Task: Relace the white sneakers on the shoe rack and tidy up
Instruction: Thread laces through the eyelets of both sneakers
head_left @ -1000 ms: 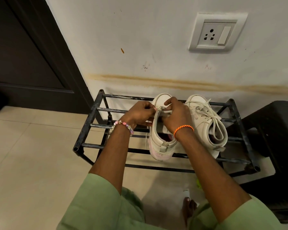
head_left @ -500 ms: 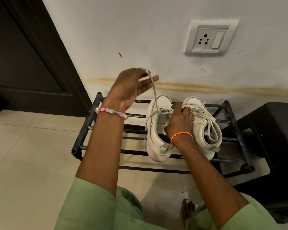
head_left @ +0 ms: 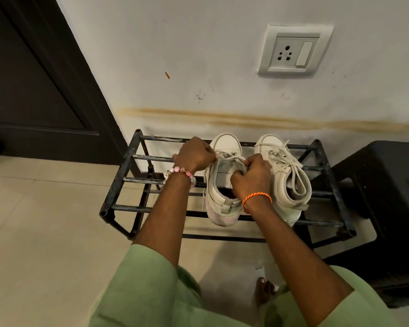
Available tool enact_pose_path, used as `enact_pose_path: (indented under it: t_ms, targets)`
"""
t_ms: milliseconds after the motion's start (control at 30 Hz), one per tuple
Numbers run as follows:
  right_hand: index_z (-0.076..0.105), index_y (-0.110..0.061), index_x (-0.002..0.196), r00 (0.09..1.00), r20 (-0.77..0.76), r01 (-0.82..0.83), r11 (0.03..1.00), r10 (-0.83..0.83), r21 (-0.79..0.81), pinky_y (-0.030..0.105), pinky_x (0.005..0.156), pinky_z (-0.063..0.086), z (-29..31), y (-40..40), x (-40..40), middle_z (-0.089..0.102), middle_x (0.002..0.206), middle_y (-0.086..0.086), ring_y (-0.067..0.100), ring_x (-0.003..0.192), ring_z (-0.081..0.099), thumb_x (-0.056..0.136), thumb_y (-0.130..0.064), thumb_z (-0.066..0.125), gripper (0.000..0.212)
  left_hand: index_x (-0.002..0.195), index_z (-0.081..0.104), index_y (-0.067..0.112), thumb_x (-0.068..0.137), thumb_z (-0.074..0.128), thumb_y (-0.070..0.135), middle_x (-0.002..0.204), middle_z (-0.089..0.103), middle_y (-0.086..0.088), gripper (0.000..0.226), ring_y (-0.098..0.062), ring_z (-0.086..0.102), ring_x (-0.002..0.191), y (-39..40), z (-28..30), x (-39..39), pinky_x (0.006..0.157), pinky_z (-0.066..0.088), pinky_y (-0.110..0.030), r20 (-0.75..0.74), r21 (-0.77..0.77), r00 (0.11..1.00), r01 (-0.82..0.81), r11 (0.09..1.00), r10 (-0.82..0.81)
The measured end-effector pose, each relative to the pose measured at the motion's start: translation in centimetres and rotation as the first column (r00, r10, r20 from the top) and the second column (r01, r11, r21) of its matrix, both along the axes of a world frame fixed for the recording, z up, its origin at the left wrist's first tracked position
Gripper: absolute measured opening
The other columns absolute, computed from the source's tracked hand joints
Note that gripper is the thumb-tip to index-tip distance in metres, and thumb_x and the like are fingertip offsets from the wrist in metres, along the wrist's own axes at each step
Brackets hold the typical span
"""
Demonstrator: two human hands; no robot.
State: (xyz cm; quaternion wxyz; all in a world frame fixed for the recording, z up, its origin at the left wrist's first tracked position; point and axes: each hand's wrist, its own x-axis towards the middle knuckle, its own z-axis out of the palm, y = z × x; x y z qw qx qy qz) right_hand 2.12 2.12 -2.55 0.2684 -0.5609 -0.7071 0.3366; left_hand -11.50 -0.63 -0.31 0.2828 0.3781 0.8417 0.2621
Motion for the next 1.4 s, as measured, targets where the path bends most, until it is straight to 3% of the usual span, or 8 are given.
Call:
enact_pose_path:
  t_ms: [233,433,633,700,867,1000,1267,1400]
  targets:
    - [0.053,-0.003,0.1,0.998,0.057,-0.001,1.0,0.0,0.021,0.026,0.075,0.033,-0.1,0.1,-0.6,0.053,0.11,0.018,0.03,0.098,0.05,0.078,-0.003,0.06,0.023,0.07,0.071,0.024,0.08,0.07,0.025,0.097,0.07,-0.007,0.011,-0.031,0.057,0.108,0.4,-0.2,-0.3,0.095,0.046,-0.046,0.084,0.061,0.993,-0.09,0.994,0.085]
    - [0.059,-0.002,0.094,0.996,0.089,-0.016,0.999,0.012,0.044,0.024,0.074,0.031,-0.4,0.3,-0.7,0.057,0.105,0.018,0.03,0.102,0.05,0.077,-0.002,0.062,0.017,0.076,0.065,0.012,0.088,0.063,0.004,0.078,0.067,0.006,0.014,0.004,0.06,0.077,0.3,3.8,0.1,0.055,0.04,0.0,0.607,0.422,0.794,-0.335,0.843,0.012]
    - [0.061,-0.002,0.089,0.998,0.064,-0.016,1.0,0.015,0.016,0.029,0.071,0.039,-0.5,0.4,-0.9,0.06,0.099,0.017,0.03,0.098,0.053,0.075,-0.004,0.062,0.014,0.08,0.055,0.011,0.096,0.047,0.004,0.079,0.067,0.0,0.02,-0.014,0.067,0.08,0.3,7.1,0.1,0.08,0.051,-0.024,0.797,0.543,0.573,-0.537,0.646,-0.193]
    - [0.062,-0.003,0.086,0.999,0.051,-0.005,1.0,0.004,0.008,0.034,0.073,0.046,-0.5,0.5,-1.0,0.062,0.095,0.016,0.031,0.095,0.055,0.073,-0.005,0.063,0.014,0.08,0.052,0.01,0.096,0.043,0.002,0.073,0.057,-0.003,0.02,-0.012,0.059,0.058,0.4,6.8,0.2,0.071,0.05,-0.028,0.74,0.503,0.671,-0.498,0.707,-0.054]
    - [0.064,-0.001,0.088,0.998,0.061,-0.005,1.0,0.005,-0.005,0.035,0.075,0.049,-0.2,0.7,-0.9,0.064,0.093,0.018,0.032,0.094,0.056,0.071,-0.005,0.064,0.017,0.089,0.065,0.014,0.086,0.066,0.027,0.101,0.067,-0.006,0.013,-0.019,0.06,0.089,0.3,1.4,0.3,0.089,0.051,-0.036,0.062,0.059,0.997,0.05,0.997,-0.054]
    - [0.063,-0.002,0.089,0.998,0.059,-0.004,1.0,0.005,-0.016,0.036,0.077,0.05,0.1,0.7,-1.0,0.064,0.095,0.017,0.031,0.094,0.057,0.07,-0.006,0.064,0.019,0.057,0.063,0.026,0.076,0.074,0.038,0.071,0.064,0.005,0.025,-0.031,0.064,0.094,0.6,-0.1,-0.2,0.094,0.047,-0.051,0.015,-0.002,0.999,0.045,0.999,-0.045]
    - [0.064,-0.002,0.091,0.999,0.054,0.0,1.0,0.002,-0.031,0.032,0.074,0.046,0.0,0.7,-1.0,0.064,0.097,0.016,0.031,0.095,0.056,0.072,-0.007,0.065,0.02,0.059,0.06,0.028,0.079,0.071,0.028,0.1,0.068,-0.012,0.023,-0.036,0.057,0.106,0.6,-0.4,-1.1,0.096,0.044,-0.051,-0.028,-0.063,0.998,0.053,0.997,-0.054]
    - [0.064,-0.001,0.088,0.999,0.055,0.0,1.0,0.001,-0.019,0.03,0.069,0.043,-0.1,0.8,-0.8,0.064,0.094,0.017,0.031,0.093,0.057,0.073,-0.007,0.066,0.016,0.068,0.063,0.014,0.086,0.066,0.012,0.076,0.064,-0.004,0.019,-0.015,0.058,0.08,0.2,1.0,-0.8,0.074,0.047,-0.024,0.285,0.19,0.958,-0.031,0.981,-0.025]
